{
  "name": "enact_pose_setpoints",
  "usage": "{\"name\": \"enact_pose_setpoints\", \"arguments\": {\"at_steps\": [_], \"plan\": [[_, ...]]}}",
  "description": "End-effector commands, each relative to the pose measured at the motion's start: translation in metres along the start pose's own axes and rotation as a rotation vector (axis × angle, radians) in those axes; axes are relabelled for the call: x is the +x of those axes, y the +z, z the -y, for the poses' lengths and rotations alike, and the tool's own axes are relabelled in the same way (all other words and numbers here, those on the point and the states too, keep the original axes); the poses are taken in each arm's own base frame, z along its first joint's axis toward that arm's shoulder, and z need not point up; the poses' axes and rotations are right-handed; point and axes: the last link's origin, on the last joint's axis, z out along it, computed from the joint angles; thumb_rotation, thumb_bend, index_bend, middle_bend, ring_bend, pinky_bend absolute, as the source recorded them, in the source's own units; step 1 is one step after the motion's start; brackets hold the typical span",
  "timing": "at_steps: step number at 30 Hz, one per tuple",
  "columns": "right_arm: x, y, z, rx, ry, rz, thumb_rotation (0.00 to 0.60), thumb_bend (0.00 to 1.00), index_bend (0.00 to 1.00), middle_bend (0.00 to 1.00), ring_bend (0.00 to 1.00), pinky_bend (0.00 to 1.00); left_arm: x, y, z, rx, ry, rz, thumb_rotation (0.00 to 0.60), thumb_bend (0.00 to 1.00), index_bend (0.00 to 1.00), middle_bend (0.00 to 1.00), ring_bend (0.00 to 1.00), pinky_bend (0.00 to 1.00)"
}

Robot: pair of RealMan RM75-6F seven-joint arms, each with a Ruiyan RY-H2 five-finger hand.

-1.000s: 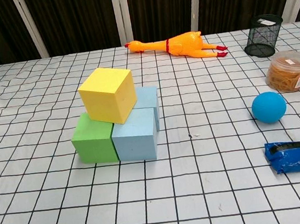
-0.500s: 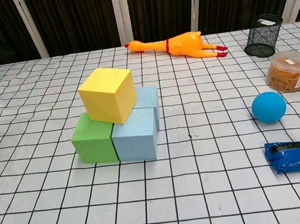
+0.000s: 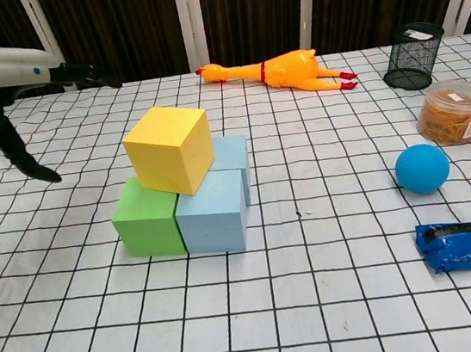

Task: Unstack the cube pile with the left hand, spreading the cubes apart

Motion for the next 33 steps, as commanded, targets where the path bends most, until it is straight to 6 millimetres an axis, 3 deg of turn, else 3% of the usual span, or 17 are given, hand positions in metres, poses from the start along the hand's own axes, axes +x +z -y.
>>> {"name": "enact_pose_setpoints", "arguments": {"at_steps": [1, 15, 19, 25, 33], "plan": [[0.0, 0.0, 0.0, -0.001, 0.0, -0.001, 0.6, 0.0, 0.16, 0.02, 0.09, 0.0, 0.001, 0.015, -0.015, -0.012, 0.012, -0.005, 0.6, 0.02, 0.0, 0.0, 0.0, 0.04], [0.003, 0.0, -0.004, -0.018, 0.01, 0.005, 0.6, 0.0, 0.16, 0.02, 0.09, 0.0, -0.003, 0.05, -0.066, -0.052, -0.064, 0.028, 0.6, 0.04, 0.01, 0.02, 0.03, 0.08], [0.006, -0.001, -0.006, -0.021, 0.02, -0.002, 0.6, 0.0, 0.16, 0.02, 0.09, 0.0, -0.005, 0.052, -0.079, -0.079, -0.049, -0.011, 0.6, 0.07, 0.1, 0.15, 0.19, 0.21], [0.008, -0.002, -0.009, -0.028, 0.026, -0.005, 0.6, 0.0, 0.16, 0.02, 0.09, 0.0, -0.006, 0.049, -0.076, -0.074, -0.035, -0.061, 0.6, 0.14, 0.25, 0.41, 0.42, 0.4], [0.006, -0.001, -0.007, -0.025, 0.019, 0.007, 0.6, 0.0, 0.16, 0.02, 0.09, 0.0, 0.006, 0.045, -0.061, -0.041, -0.015, -0.156, 0.6, 0.18, 0.3, 0.5, 0.49, 0.44]]}}
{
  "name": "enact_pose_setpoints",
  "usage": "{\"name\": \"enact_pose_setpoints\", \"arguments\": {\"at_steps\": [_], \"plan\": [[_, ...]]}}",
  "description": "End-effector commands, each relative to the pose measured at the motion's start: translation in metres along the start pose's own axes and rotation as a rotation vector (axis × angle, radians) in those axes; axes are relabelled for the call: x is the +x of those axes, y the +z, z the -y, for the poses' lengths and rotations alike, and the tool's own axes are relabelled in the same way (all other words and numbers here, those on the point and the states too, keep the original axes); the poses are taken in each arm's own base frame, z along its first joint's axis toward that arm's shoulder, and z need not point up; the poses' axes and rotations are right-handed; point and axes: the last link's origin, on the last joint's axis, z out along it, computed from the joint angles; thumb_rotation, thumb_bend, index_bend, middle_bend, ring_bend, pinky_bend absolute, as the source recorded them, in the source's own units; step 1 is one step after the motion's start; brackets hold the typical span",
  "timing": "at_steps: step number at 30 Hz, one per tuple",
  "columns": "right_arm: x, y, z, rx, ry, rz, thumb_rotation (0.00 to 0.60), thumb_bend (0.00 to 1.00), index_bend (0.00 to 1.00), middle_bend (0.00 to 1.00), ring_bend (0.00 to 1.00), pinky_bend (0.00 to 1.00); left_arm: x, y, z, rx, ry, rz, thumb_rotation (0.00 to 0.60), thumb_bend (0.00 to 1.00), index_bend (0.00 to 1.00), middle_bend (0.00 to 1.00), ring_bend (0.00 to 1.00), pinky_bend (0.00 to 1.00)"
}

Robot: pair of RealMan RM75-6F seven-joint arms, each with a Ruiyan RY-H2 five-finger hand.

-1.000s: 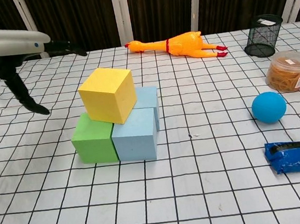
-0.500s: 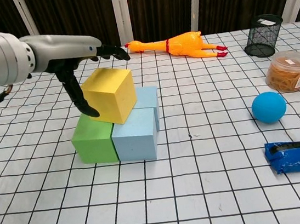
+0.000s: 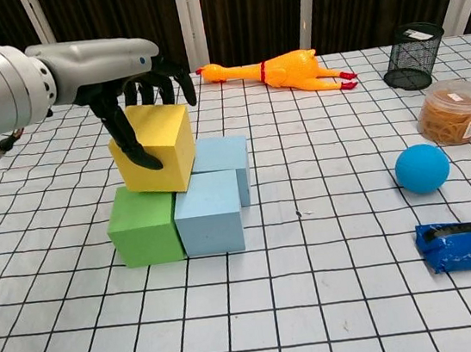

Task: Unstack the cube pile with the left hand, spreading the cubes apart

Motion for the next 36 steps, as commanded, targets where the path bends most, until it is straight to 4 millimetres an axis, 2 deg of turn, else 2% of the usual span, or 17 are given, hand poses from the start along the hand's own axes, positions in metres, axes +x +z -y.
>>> {"name": "enact_pose_setpoints", "arguments": {"at_steps": [1, 4, 6, 11, 14, 18, 19, 20, 24, 29, 36], "plan": [[-0.001, 0.0, 0.0, 0.0, -0.003, 0.004, 0.6, 0.0, 0.16, 0.02, 0.09, 0.0, 0.009, -0.004, 0.01, 0.015, 0.01, -0.056, 0.6, 0.18, 0.3, 0.5, 0.5, 0.44], [-0.001, 0.0, 0.001, 0.0, -0.004, 0.007, 0.6, 0.0, 0.16, 0.02, 0.09, 0.0, 0.018, -0.009, 0.02, 0.025, 0.028, -0.129, 0.6, 0.18, 0.3, 0.5, 0.5, 0.44], [-0.002, 0.001, 0.001, 0.002, -0.002, 0.007, 0.6, 0.0, 0.16, 0.02, 0.09, 0.0, 0.021, -0.021, 0.033, 0.047, 0.059, -0.192, 0.6, 0.18, 0.3, 0.49, 0.5, 0.44], [-0.001, 0.001, 0.001, -0.001, 0.0, 0.007, 0.6, 0.0, 0.16, 0.02, 0.09, 0.0, 0.015, -0.045, 0.063, 0.088, 0.202, -0.229, 0.6, 0.18, 0.29, 0.48, 0.49, 0.44], [-0.001, 0.001, 0.001, -0.002, 0.002, 0.009, 0.6, 0.0, 0.16, 0.02, 0.09, 0.0, 0.007, -0.061, 0.089, 0.133, 0.309, -0.233, 0.6, 0.18, 0.3, 0.48, 0.5, 0.44], [-0.002, 0.0, 0.002, 0.0, 0.0, 0.009, 0.6, 0.0, 0.16, 0.02, 0.09, 0.0, -0.001, -0.07, 0.118, 0.186, 0.364, -0.234, 0.6, 0.18, 0.31, 0.48, 0.5, 0.44], [-0.002, 0.0, 0.002, 0.001, -0.001, 0.01, 0.6, 0.0, 0.16, 0.02, 0.09, 0.0, -0.002, -0.068, 0.122, 0.19, 0.359, -0.244, 0.6, 0.17, 0.31, 0.48, 0.5, 0.44], [-0.003, 0.0, 0.003, 0.001, -0.008, 0.015, 0.6, 0.0, 0.16, 0.02, 0.09, 0.0, -0.005, -0.059, 0.131, 0.196, 0.352, -0.264, 0.6, 0.17, 0.31, 0.48, 0.5, 0.44], [-0.003, 0.0, 0.003, -0.005, -0.009, 0.011, 0.6, 0.0, 0.16, 0.02, 0.09, 0.0, -0.015, -0.036, 0.138, 0.193, 0.373, -0.279, 0.6, 0.17, 0.3, 0.48, 0.49, 0.44], [-0.004, 0.002, 0.002, -0.009, -0.014, 0.016, 0.6, 0.0, 0.16, 0.02, 0.09, 0.0, -0.029, -0.006, 0.138, 0.231, 0.4, -0.246, 0.6, 0.17, 0.29, 0.46, 0.49, 0.44], [-0.005, 0.002, 0.002, -0.011, -0.015, 0.018, 0.6, 0.0, 0.16, 0.02, 0.09, 0.0, -0.043, 0.021, 0.136, 0.283, 0.421, -0.201, 0.6, 0.13, 0.26, 0.42, 0.44, 0.42]]}}
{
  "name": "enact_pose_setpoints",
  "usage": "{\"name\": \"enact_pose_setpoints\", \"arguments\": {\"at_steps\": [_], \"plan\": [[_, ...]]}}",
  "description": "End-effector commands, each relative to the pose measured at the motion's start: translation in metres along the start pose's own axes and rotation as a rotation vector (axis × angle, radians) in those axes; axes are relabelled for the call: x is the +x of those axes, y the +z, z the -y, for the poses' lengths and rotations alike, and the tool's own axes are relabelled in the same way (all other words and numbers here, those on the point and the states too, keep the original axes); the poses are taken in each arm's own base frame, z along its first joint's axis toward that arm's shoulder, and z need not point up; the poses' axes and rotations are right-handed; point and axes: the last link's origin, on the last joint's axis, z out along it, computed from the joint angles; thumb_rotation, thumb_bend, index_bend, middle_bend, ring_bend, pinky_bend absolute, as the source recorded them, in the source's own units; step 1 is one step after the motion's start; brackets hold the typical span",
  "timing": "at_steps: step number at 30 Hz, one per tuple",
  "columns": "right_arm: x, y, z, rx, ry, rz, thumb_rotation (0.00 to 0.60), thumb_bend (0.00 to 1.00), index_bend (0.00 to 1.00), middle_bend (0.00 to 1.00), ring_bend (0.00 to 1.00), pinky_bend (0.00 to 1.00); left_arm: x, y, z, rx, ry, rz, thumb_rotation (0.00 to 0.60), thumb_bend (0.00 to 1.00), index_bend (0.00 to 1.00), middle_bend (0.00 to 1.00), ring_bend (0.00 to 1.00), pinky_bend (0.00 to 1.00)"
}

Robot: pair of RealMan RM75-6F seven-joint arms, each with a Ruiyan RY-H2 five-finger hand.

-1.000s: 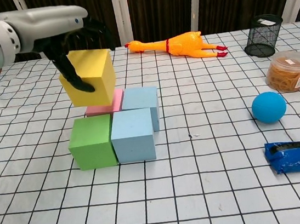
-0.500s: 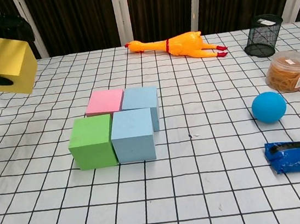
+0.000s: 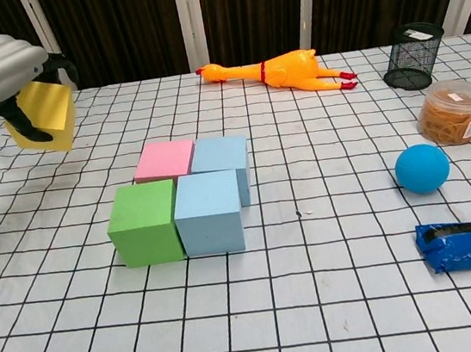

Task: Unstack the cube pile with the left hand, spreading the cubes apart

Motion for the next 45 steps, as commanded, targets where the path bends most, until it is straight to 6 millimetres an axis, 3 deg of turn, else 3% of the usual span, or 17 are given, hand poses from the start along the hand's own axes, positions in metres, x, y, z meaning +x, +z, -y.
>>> {"name": "enact_pose_setpoints", "arguments": {"at_steps": [1, 5, 9, 12, 18, 20, 22, 26, 33, 39, 45], "plan": [[0.0, 0.0, 0.0, -0.001, 0.001, 0.0, 0.6, 0.0, 0.16, 0.02, 0.09, 0.0, -0.004, 0.012, -0.01, 0.017, 0.006, 0.021, 0.6, 0.13, 0.24, 0.4, 0.42, 0.42], [0.001, 0.0, -0.001, -0.005, -0.001, 0.0, 0.6, 0.0, 0.16, 0.02, 0.09, 0.0, -0.004, 0.017, -0.019, 0.021, -0.043, 0.011, 0.6, 0.11, 0.17, 0.31, 0.32, 0.39], [0.001, 0.001, -0.002, -0.008, -0.001, 0.002, 0.6, 0.0, 0.16, 0.02, 0.09, 0.0, 0.001, 0.018, -0.022, 0.03, -0.065, -0.017, 0.6, 0.08, 0.03, 0.09, 0.09, 0.24], [0.0, 0.001, -0.002, -0.005, -0.002, 0.006, 0.6, 0.0, 0.16, 0.02, 0.09, 0.0, 0.007, 0.015, -0.019, 0.05, -0.053, -0.017, 0.6, 0.07, 0.0, 0.01, 0.0, 0.16], [0.0, -0.001, 0.001, 0.007, -0.001, 0.009, 0.6, 0.0, 0.16, 0.02, 0.09, 0.0, 0.025, 0.001, -0.013, 0.046, -0.048, -0.003, 0.6, 0.05, 0.0, 0.0, 0.0, 0.14], [0.0, -0.002, 0.001, 0.009, 0.0, 0.01, 0.6, 0.0, 0.16, 0.02, 0.09, 0.0, 0.033, -0.006, -0.014, 0.027, -0.078, 0.003, 0.6, 0.05, 0.0, 0.01, 0.01, 0.19], [0.0, -0.002, 0.002, 0.011, 0.002, 0.013, 0.6, 0.0, 0.16, 0.02, 0.09, 0.0, 0.042, -0.02, -0.02, -0.028, -0.157, 0.01, 0.6, 0.05, 0.0, 0.05, 0.07, 0.27], [0.002, -0.003, 0.001, 0.009, 0.006, 0.007, 0.6, 0.0, 0.16, 0.02, 0.09, 0.0, 0.049, -0.056, -0.02, -0.129, -0.221, 0.027, 0.6, 0.05, 0.0, 0.09, 0.09, 0.28], [0.001, -0.004, 0.002, 0.016, 0.007, 0.017, 0.6, 0.0, 0.16, 0.02, 0.09, 0.0, 0.047, -0.116, -0.001, -0.149, -0.179, 0.206, 0.6, 0.05, 0.0, 0.09, 0.11, 0.28], [0.003, -0.005, 0.002, 0.015, 0.015, 0.018, 0.6, 0.0, 0.16, 0.02, 0.09, 0.0, 0.039, -0.133, 0.011, -0.107, -0.16, 0.351, 0.6, 0.01, 0.0, 0.05, 0.08, 0.19], [0.004, -0.005, 0.0, 0.006, 0.023, 0.021, 0.6, 0.0, 0.16, 0.02, 0.1, 0.0, 0.019, -0.137, 0.002, -0.145, -0.167, 0.491, 0.6, 0.0, 0.0, 0.04, 0.08, 0.17]]}}
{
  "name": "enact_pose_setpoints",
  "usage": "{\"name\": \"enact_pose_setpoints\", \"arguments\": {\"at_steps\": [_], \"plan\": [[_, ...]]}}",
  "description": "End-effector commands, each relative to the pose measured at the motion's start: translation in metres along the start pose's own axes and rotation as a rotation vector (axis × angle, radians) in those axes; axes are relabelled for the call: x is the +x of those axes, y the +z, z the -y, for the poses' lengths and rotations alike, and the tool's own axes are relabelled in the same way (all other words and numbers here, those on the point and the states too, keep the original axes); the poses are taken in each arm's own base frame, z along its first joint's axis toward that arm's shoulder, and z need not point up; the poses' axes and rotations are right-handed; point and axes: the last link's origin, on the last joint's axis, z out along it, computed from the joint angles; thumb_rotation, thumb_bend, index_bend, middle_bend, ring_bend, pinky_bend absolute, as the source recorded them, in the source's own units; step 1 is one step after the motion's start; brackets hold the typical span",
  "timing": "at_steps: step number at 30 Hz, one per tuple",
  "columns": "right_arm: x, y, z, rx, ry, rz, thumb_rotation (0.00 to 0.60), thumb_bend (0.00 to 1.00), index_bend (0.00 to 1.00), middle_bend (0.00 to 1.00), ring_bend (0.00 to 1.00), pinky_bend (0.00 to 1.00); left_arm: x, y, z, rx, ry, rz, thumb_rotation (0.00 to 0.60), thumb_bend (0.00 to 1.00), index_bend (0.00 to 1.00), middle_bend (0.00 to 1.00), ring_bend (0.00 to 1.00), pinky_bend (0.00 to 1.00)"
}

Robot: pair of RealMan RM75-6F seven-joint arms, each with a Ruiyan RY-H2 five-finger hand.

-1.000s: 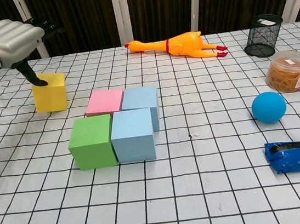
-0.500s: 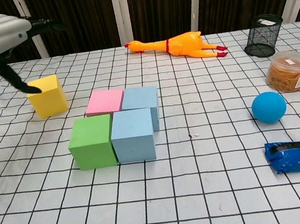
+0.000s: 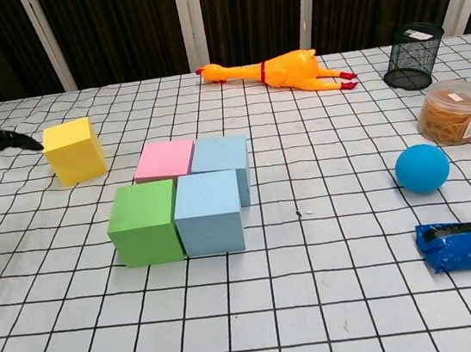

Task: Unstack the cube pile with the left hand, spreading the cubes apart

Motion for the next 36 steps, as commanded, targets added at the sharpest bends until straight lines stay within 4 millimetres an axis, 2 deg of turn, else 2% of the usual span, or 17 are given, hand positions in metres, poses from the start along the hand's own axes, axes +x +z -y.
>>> {"name": "enact_pose_setpoints", "arguments": {"at_steps": [1, 9, 21, 36], "plan": [[0.0, 0.0, 0.0, -0.001, 0.002, 0.0, 0.6, 0.0, 0.16, 0.02, 0.1, 0.0, -0.012, 0.003, -0.003, -0.014, 0.005, 0.074, 0.6, 0.0, 0.0, 0.04, 0.08, 0.17], [0.002, 0.0, -0.003, -0.004, 0.01, -0.005, 0.6, 0.0, 0.16, 0.02, 0.1, 0.0, -0.02, 0.014, -0.015, -0.039, -0.029, 0.097, 0.6, 0.0, 0.0, 0.04, 0.08, 0.17], [0.004, 0.0, -0.004, -0.004, 0.014, -0.009, 0.6, 0.0, 0.16, 0.02, 0.1, 0.0, -0.02, 0.03, -0.045, -0.112, -0.045, 0.061, 0.6, 0.0, 0.0, 0.06, 0.07, 0.18], [0.006, 0.0, -0.007, -0.011, 0.023, -0.012, 0.6, 0.0, 0.16, 0.02, 0.1, 0.0, -0.007, 0.049, -0.081, -0.146, -0.044, -0.014, 0.6, 0.0, 0.0, 0.12, 0.08, 0.25]]}}
